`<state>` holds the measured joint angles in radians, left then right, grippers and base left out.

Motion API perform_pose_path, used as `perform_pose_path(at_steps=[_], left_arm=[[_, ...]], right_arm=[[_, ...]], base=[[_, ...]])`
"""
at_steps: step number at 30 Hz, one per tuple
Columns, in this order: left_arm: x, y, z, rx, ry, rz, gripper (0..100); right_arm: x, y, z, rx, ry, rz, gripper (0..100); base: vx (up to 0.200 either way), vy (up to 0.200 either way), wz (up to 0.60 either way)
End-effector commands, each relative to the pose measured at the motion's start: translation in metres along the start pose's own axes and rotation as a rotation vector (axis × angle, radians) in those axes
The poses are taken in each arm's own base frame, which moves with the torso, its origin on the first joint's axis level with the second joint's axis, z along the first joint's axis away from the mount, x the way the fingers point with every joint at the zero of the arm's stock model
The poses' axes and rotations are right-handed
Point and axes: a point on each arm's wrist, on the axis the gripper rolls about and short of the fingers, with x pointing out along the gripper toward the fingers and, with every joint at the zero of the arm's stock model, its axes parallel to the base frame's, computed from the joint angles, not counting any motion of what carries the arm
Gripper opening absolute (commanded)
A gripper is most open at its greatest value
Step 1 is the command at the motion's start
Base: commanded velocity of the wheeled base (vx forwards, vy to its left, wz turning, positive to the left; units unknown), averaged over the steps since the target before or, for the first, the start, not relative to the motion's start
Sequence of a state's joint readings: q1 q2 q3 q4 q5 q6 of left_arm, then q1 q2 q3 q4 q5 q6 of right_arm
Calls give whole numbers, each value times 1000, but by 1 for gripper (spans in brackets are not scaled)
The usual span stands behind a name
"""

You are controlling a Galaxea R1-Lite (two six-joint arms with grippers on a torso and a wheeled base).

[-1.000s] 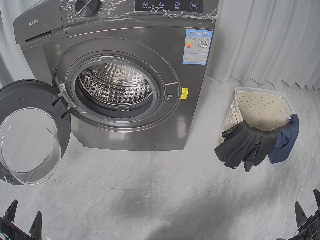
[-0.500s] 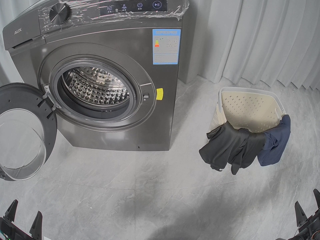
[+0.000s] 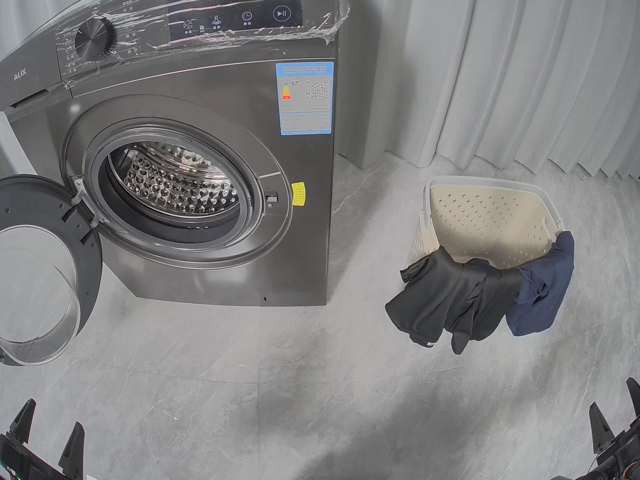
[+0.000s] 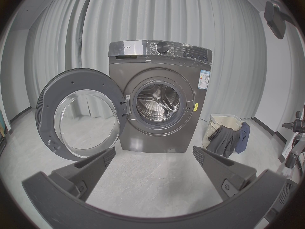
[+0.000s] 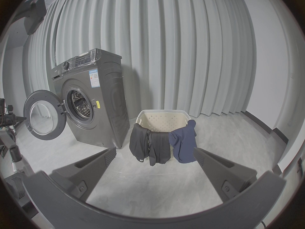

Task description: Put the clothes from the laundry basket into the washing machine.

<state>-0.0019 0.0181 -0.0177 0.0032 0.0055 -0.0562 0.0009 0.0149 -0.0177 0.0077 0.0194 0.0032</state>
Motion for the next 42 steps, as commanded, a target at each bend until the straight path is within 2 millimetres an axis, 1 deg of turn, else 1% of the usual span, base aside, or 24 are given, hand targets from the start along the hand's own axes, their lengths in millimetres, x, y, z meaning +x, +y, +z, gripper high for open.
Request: perform_pose_path(at_steps=[1, 5, 17, 32, 42], left_arm=[[1, 0, -4, -1, 7, 1, 100], [1, 0, -4, -1, 7, 1, 100], [1, 0, -4, -1, 7, 1, 100], [1, 0, -4, -1, 7, 1, 100], [1, 0, -4, -1, 7, 1, 100]], right_arm=[[0, 0, -5, 0, 3, 0, 100], [0, 0, -5, 0, 3, 1, 100], [0, 0, -5, 0, 3, 1, 100], [0, 0, -5, 0, 3, 1, 100], [0, 0, -5, 0, 3, 0, 100]], base=[[0, -200, 0], [0, -200, 0], [0, 0, 0], [0, -200, 0], [0, 0, 0]])
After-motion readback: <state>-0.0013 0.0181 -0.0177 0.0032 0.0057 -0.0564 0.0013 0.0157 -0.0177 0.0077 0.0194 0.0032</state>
